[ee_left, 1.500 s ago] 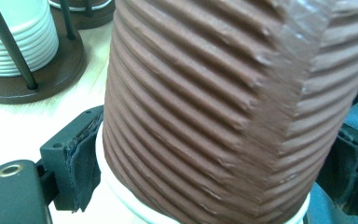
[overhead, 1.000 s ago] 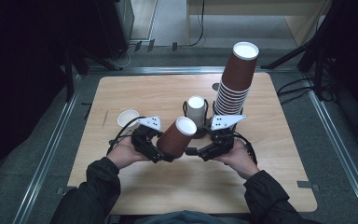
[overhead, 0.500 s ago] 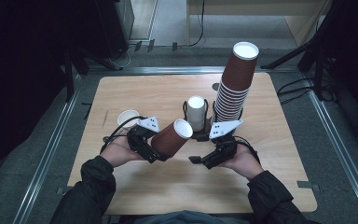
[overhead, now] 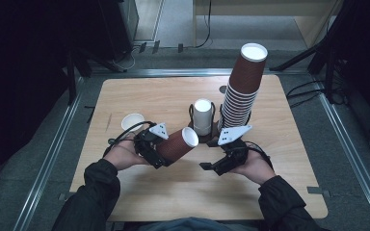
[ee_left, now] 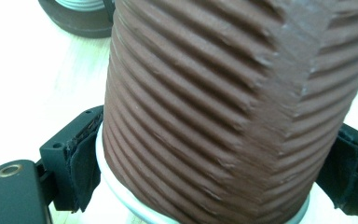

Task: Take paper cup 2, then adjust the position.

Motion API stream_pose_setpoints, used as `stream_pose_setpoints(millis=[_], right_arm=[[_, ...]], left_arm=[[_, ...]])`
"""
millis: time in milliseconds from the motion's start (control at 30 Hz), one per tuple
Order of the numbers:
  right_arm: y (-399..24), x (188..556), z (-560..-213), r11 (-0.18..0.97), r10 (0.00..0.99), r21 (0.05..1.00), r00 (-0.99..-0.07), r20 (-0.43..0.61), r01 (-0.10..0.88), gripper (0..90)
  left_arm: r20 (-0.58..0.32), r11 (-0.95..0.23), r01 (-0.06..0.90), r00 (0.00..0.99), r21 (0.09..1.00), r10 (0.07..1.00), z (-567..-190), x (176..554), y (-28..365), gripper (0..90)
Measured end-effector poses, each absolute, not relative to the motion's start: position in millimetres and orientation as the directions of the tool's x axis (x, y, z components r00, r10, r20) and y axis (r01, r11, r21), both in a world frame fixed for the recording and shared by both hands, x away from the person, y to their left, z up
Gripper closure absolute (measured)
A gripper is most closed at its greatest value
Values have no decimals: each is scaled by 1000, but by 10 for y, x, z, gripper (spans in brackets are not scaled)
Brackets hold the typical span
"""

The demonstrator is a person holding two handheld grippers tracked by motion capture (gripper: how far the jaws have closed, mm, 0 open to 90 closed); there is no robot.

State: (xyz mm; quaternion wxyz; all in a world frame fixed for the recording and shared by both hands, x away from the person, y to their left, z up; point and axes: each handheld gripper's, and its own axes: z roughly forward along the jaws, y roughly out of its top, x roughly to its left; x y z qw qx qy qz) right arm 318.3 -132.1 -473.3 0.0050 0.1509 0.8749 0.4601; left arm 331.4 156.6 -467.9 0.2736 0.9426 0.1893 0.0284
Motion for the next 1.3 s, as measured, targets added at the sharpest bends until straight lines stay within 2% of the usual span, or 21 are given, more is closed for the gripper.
stream_pose_setpoints(millis=[767, 1300], right_arm=[[-1334, 3226, -4661, 512, 227, 825, -964, 137, 238, 169], [-1108, 3203, -4671, 548, 164, 807, -974, 154, 220, 156]], left_arm=[[-51, -833, 275, 957, 480, 287, -4772, 3266, 1356, 88], [-70, -858, 212, 977, 467, 204, -4811, 3182, 1194, 88]])
